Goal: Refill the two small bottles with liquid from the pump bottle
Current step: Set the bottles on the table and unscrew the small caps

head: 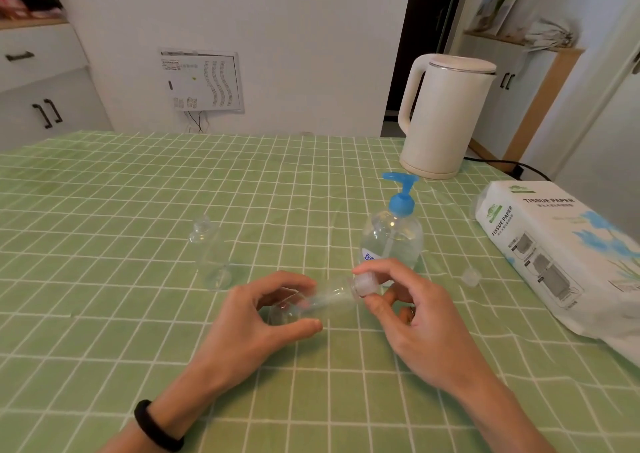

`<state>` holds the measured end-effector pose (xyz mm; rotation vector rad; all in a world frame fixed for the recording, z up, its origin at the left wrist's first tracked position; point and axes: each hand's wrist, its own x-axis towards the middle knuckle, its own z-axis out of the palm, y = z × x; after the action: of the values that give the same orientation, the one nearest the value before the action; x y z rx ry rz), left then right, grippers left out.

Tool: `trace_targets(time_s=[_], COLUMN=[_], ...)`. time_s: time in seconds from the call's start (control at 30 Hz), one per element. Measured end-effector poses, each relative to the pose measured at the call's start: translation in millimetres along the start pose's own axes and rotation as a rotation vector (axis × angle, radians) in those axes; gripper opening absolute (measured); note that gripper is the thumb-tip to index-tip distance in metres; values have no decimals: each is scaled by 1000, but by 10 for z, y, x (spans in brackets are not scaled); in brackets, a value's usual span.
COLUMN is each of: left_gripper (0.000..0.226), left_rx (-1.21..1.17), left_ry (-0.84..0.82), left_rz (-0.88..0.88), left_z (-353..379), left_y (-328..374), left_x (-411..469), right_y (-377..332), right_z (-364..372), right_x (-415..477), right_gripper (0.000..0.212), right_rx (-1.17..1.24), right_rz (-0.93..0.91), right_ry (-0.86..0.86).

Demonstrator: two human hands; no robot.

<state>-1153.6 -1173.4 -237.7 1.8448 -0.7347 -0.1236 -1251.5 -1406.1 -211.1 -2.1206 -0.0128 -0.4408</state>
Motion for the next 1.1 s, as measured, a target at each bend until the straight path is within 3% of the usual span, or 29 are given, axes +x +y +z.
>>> trace_targets(time_s=[0.3, 0.4, 0.53, 0.73, 0.83, 1.0, 1.1], left_gripper=[52, 52, 48, 49, 48, 47, 43], left_rx=[-30, -18, -26, -24, -50, -127, -186], left_ry=[-17, -22, -17, -17, -7, 30, 45], left_rz=[3, 5, 12, 16, 17, 11, 5], left_z=[1, 0, 8, 6, 13, 17, 12], left_y=[10, 17, 34, 28, 18, 4, 34], left_x=[-4, 1, 3, 5, 3, 19, 16], right_y=[-24, -15, -21, -45, -74, 53, 263], right_z=[-62, -50, -56, -13, -87, -500, -702], right_x=[-2, -1, -4, -12, 9, 56, 25], right_gripper=[34, 23, 44, 20, 23, 21, 32], right_rx=[86, 31, 107, 23, 31, -74, -349], right_rz=[22, 28, 48, -7, -43, 106, 322], right_ry=[21, 45, 4, 59, 172, 658, 621])
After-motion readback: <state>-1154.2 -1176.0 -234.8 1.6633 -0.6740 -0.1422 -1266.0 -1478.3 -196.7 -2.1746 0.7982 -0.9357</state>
